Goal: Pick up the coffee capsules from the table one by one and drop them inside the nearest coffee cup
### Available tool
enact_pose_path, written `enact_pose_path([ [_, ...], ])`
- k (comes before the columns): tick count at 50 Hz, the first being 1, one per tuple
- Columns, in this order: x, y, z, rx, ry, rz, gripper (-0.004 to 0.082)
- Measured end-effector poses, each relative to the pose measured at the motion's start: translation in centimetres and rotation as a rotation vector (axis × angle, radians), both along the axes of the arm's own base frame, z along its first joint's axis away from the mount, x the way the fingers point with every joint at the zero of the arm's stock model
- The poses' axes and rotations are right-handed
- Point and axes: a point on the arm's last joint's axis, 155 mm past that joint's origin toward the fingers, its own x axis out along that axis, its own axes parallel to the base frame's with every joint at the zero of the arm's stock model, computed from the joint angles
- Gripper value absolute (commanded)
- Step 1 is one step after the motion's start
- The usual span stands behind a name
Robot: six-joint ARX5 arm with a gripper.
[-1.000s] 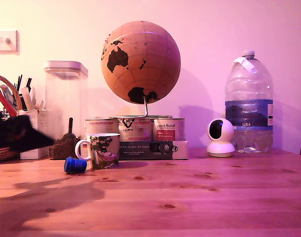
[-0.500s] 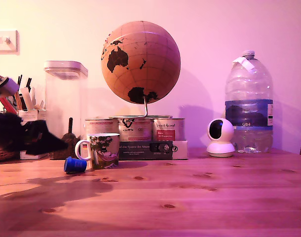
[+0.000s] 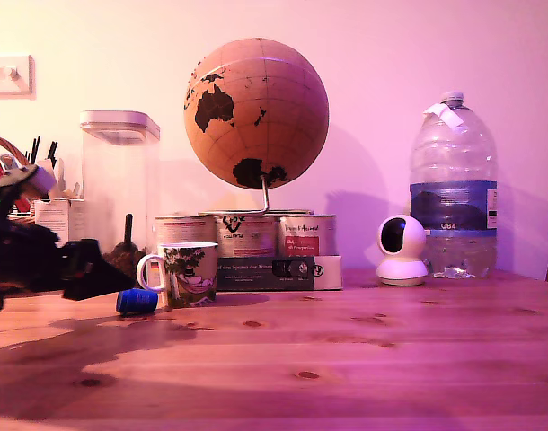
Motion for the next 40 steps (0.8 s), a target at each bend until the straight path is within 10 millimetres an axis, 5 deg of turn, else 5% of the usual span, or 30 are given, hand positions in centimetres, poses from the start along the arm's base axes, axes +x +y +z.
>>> enact_pose_path([
  [34, 1.3, -1.5, -2.5, 0.053, 0.065, -0.052, 0.0544],
  [40, 1.2, -1.4, -2.9, 0.066, 0.074, -0.049, 0.0424],
])
